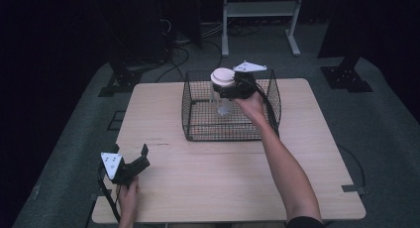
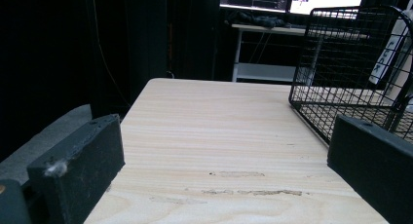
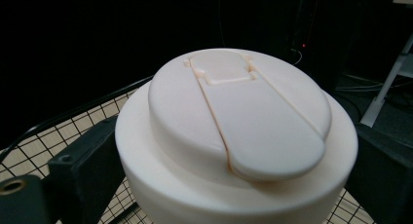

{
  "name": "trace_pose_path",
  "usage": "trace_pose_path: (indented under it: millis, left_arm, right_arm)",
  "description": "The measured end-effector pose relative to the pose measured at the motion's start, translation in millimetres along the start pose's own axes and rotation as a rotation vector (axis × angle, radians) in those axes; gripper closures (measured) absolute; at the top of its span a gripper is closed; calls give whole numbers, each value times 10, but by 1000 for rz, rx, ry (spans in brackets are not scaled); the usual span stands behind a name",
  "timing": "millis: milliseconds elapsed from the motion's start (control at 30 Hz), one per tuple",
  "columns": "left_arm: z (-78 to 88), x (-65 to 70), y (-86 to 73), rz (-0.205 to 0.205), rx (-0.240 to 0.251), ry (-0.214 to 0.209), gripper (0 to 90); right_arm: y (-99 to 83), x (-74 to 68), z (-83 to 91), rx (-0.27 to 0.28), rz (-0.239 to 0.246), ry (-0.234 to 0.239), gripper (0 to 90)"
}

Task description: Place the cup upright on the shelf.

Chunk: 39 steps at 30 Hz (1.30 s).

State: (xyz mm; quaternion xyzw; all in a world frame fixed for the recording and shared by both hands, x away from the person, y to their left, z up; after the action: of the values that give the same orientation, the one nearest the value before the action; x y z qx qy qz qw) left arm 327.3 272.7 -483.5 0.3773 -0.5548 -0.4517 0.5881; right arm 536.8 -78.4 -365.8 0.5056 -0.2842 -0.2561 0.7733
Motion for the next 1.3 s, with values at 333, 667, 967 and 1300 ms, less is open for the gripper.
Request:
trace_pose_path:
  millis: [333,667,967,1300]
  left_arm:
    - [0,-2,1,5,2,-1,0]
    - [0,-3,1,4,3,-1,0]
    - [-3,-4,1,3,3,-1,0]
    - [-3,4,-1,-4,2,0,0]
  right_arm:
    - [-134,16,-133,-40,-2,11,42]
    - [-213,-8,-203,-72,5,28,42]
    - [-248,-34,-200,-74,17,47,42]
    - [-275,-26,-153,-74,29,60,42]
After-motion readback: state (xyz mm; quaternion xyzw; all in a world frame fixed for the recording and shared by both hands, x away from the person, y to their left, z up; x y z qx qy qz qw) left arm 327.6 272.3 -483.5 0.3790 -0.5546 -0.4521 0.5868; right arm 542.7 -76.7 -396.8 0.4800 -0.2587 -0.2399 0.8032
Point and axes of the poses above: each handheld gripper's, and its own axes: z roughly backward along the jaws, y roughly out of its top, x roughly to its right, the point moved 4 cm from there along -z, roughly forward along the jaws, and after that the axes turned 14 degrees about z, right-handed, at the moved point
